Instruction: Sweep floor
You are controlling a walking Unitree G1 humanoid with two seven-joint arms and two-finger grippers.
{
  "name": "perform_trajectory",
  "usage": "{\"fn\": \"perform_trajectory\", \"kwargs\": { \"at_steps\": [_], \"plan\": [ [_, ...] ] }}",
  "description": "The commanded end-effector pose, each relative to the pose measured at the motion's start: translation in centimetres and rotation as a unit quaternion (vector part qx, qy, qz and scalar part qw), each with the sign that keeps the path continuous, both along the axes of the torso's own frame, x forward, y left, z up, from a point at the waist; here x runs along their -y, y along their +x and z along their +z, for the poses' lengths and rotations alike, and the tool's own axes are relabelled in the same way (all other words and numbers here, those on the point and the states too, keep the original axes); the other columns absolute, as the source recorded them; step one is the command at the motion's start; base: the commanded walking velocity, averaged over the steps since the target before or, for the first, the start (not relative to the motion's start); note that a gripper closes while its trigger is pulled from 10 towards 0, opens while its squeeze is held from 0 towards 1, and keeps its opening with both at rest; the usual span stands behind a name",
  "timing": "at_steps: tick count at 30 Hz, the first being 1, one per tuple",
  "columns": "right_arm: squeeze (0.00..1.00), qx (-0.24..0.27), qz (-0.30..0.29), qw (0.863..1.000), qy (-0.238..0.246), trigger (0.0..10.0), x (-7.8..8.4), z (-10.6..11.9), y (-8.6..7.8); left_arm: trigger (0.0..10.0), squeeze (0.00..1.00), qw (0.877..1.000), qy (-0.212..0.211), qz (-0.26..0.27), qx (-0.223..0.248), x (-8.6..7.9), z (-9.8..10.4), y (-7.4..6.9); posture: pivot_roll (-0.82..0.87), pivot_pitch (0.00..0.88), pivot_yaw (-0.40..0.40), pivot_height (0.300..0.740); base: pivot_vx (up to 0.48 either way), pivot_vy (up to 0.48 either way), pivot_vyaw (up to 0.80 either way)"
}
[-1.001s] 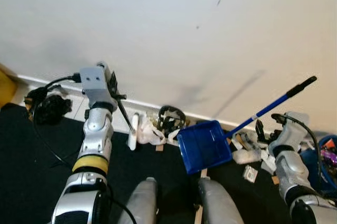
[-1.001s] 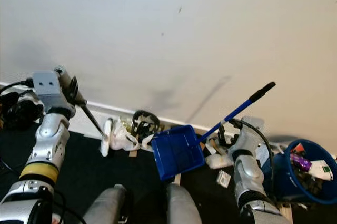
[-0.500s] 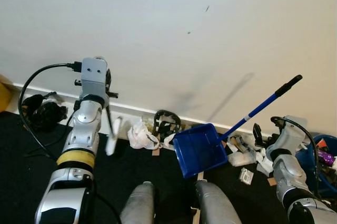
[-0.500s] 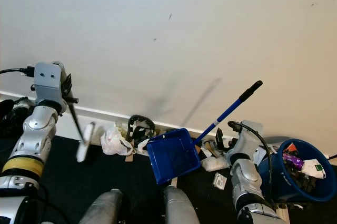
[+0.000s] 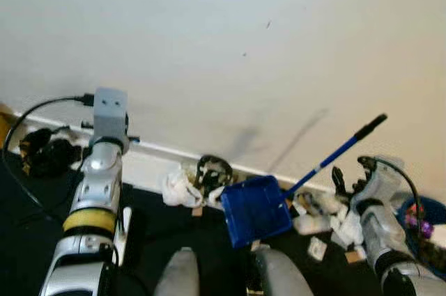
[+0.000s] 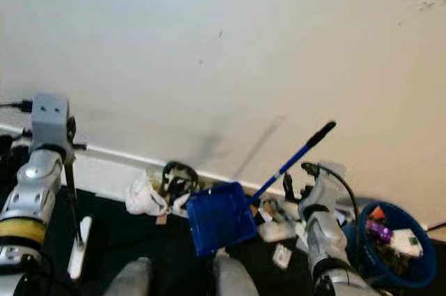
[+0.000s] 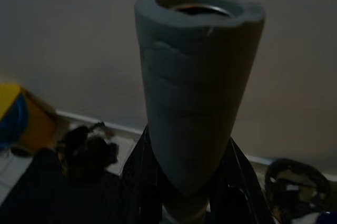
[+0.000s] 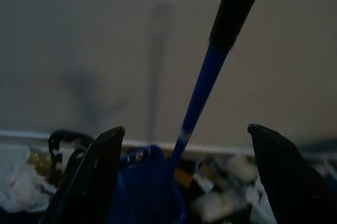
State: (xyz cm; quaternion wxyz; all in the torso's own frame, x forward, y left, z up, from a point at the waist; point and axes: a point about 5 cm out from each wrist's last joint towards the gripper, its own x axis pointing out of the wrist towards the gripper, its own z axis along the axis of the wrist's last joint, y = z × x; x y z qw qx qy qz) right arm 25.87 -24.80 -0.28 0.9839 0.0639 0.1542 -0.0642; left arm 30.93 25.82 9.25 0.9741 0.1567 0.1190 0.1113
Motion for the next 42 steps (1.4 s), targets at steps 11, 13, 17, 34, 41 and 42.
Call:
{"fn": "perform_trajectory", "kwargs": {
  "at_steps": [11,13,17,34,41,42],
  "plan": [
    [0.00,-0.033,0.114,0.993,0.012,10.0,-2.3,-1.9,-2.0,10.0,0.00,1.000,-0.017,0.001,-0.001,1.4,0.1,-0.2,0.12,0.000,-0.103,0.740,0.000,-0.218,0.00],
    [0.00,-0.027,0.125,0.992,0.012,10.0,-2.7,-1.9,-2.1,10.0,0.00,1.000,-0.015,0.006,-0.001,1.2,0.2,-0.3,0.12,0.000,-0.101,0.740,0.000,0.000,0.00],
    [0.00,-0.012,0.127,0.992,0.002,10.0,-2.7,-1.6,-1.9,10.0,0.00,1.000,-0.010,0.013,0.000,0.9,0.4,-0.4,0.12,0.000,-0.099,0.740,0.000,0.000,0.00],
    [0.00,0.052,0.069,0.993,-0.084,10.0,0.1,3.1,2.7,10.0,0.00,0.997,-0.055,0.046,0.023,-0.7,1.3,-0.1,0.14,0.083,-0.112,0.740,0.000,0.000,0.00],
    [0.00,0.051,0.115,0.989,-0.083,10.0,-1.4,2.6,2.5,10.0,0.00,0.998,-0.053,0.039,0.012,-0.4,1.2,0.0,0.14,0.101,-0.116,0.740,0.000,0.000,0.00],
    [0.00,0.050,0.121,0.988,-0.085,10.0,-1.6,2.4,2.3,10.0,0.00,0.998,-0.059,0.037,0.009,-0.1,1.1,0.0,0.14,0.107,-0.113,0.740,0.000,-0.480,0.80]
  ]
}}
